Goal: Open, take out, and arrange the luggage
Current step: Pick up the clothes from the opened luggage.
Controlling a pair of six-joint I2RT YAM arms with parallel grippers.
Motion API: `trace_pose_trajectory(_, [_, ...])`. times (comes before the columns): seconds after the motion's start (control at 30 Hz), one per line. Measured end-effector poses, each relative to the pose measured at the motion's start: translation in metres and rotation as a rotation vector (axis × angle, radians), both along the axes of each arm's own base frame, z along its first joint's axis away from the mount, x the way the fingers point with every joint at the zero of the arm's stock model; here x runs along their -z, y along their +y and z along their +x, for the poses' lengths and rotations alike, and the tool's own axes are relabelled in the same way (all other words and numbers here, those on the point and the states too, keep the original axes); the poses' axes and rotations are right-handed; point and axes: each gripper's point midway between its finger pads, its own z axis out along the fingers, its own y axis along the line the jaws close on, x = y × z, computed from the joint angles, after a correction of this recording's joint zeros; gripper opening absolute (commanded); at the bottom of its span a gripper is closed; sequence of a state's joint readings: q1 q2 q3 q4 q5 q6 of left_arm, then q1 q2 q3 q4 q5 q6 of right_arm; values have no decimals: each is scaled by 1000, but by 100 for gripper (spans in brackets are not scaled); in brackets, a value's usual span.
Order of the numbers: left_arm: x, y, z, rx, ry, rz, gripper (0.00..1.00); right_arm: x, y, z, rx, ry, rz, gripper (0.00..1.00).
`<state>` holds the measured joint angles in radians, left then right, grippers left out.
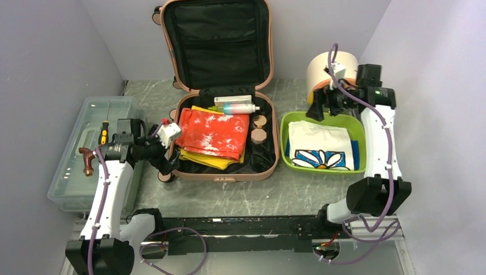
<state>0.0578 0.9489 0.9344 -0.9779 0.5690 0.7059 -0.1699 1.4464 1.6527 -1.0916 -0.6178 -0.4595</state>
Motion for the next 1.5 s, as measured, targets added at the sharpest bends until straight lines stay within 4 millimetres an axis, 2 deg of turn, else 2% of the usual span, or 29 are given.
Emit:
trace_pose_trajectory(0.07, [-7,-1,7,19,-14,0,100,3,34,1,-83,23,100,100])
trace_pose_trajectory(0.17, [-26,-6,21,59,-56,1,99,17,91,-5,-201,103,256,97])
trace_pose_trajectory(0.27, [-44,-23,36,134,-102,6,100,36,136,-9,-257,190,363,94])
trace_pose_trajectory(0.33, [-51,-43,47,203,-134,26,99,52,164,-11,-272,265,418,93])
trace_pose_trajectory(0.47, [-44,-70,61,284,-155,59,100,77,206,-3,-266,379,464,93])
trace_pose_trajectory(0.57, [-33,-73,75,280,-149,76,99,102,227,2,-232,452,456,93])
trace_pose_trajectory(0.7, [-7,-74,92,272,-124,101,99,130,247,5,-176,546,446,92])
trace_pose_trajectory(0.87, [34,-69,93,273,-53,140,99,157,258,10,-101,602,405,93])
trace_pose_trajectory(0.93, [44,-67,94,270,-39,150,99,165,263,8,-81,615,384,97])
trace_pose_trajectory(1.13, [52,-68,101,264,-68,149,99,184,282,-5,-45,637,312,100])
trace_pose_trajectory(1.27, [61,-67,99,261,-67,152,100,194,285,-8,13,646,286,100])
trace_pose_trajectory(1.5, [61,-68,101,254,-80,146,99,192,291,0,81,662,351,100])
